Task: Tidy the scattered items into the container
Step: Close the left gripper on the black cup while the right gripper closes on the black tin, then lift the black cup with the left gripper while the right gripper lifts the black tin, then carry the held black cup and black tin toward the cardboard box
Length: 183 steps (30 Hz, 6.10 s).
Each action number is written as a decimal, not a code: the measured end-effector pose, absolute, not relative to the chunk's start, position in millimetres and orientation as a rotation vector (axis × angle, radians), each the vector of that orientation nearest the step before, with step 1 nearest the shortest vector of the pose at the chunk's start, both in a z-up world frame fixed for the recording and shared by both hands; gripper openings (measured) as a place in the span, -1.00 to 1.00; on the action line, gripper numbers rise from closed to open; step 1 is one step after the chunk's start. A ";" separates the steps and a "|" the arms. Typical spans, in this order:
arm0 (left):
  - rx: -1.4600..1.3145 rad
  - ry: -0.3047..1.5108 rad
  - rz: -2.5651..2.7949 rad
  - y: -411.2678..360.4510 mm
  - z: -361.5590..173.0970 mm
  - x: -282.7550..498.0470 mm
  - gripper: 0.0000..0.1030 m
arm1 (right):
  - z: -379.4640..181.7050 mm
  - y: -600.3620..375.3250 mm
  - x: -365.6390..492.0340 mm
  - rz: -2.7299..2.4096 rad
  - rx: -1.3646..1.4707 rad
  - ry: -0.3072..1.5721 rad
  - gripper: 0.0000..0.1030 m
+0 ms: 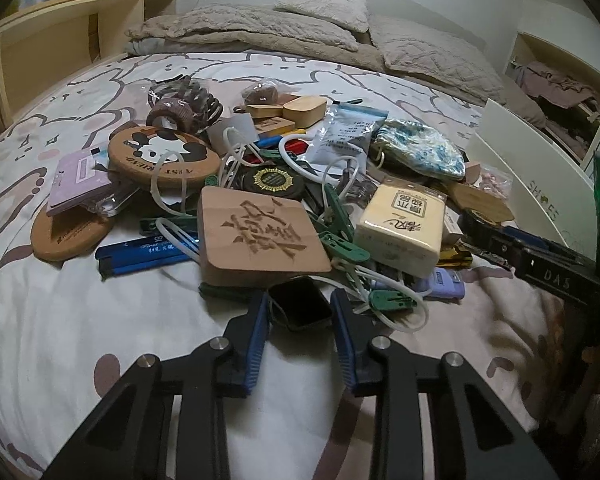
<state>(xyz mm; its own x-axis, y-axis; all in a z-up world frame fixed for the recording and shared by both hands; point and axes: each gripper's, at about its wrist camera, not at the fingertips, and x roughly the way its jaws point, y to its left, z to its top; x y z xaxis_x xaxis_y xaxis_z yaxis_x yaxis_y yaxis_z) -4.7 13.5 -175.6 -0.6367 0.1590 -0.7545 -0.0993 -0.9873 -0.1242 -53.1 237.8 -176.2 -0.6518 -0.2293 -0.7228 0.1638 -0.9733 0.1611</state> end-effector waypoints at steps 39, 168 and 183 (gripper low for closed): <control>-1.234 -0.106 2.750 5.7 -162.0 12.3 -0.49 | -155.3 229.7 -19.9 -2.560 1.098 -0.141 -0.02; -0.529 -0.031 2.650 154.0 67.8 42.9 -0.50 | 55.6 331.7 75.5 -2.880 0.501 -0.022 -0.02; -0.565 -0.023 2.535 219.6 73.1 20.8 -0.50 | 76.2 411.9 65.2 -2.972 0.535 -0.068 -0.02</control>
<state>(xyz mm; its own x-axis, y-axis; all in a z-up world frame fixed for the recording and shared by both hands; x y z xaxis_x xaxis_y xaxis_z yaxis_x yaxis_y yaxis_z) 20.8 219.6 73.1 -0.7674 0.5093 -0.3894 -0.5021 -0.8551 -0.1289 65.2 411.9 76.2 -0.9303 -0.1263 -0.3444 0.1106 -0.9917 0.0652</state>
